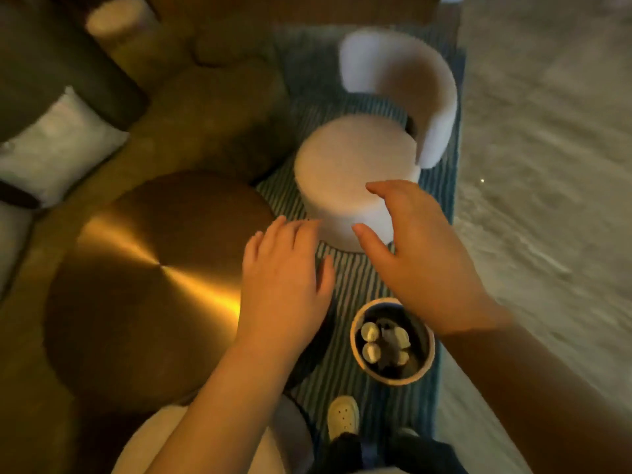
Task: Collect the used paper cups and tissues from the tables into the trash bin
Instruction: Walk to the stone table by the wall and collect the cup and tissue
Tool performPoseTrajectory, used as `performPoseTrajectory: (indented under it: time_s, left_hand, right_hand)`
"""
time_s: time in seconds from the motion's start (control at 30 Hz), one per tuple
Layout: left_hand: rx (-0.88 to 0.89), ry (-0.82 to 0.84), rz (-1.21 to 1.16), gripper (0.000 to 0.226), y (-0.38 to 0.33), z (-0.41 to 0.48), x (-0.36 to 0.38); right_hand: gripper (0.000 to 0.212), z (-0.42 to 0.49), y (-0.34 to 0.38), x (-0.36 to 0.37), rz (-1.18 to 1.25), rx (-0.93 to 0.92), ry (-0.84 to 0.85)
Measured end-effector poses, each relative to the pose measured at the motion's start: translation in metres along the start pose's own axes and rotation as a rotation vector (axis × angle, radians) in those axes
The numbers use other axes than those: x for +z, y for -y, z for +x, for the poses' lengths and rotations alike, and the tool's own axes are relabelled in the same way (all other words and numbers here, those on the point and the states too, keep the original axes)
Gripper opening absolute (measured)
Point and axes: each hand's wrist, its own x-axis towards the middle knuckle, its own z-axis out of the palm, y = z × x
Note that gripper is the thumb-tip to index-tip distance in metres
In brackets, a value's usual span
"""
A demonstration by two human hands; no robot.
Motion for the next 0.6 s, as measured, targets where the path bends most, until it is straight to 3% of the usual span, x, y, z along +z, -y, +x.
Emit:
performPoseTrajectory:
  time_s: [0.17, 0.4, 0.6]
  left_hand:
    - [-0.262, -0.113, 0.122, 0.048, -0.010, -0.067, -0.089]
    - [-0.636, -0.271, 0.138, 0.047, -0.044, -0.185, -0.150]
    - [-0.883, -0.328, 0.293, 0.050, -0.053, -0.304, -0.210]
  right_hand:
    - [0.057, -0.020, 0.076, -0.038, -0.031, -0.273, 0.194]
    - [0.066, -0.070, 0.136, -0.072, -0.068, -0.632, 0.376]
    - [0.067, -0.146, 0.218, -0.078, 0.064, -0.849, 0.521]
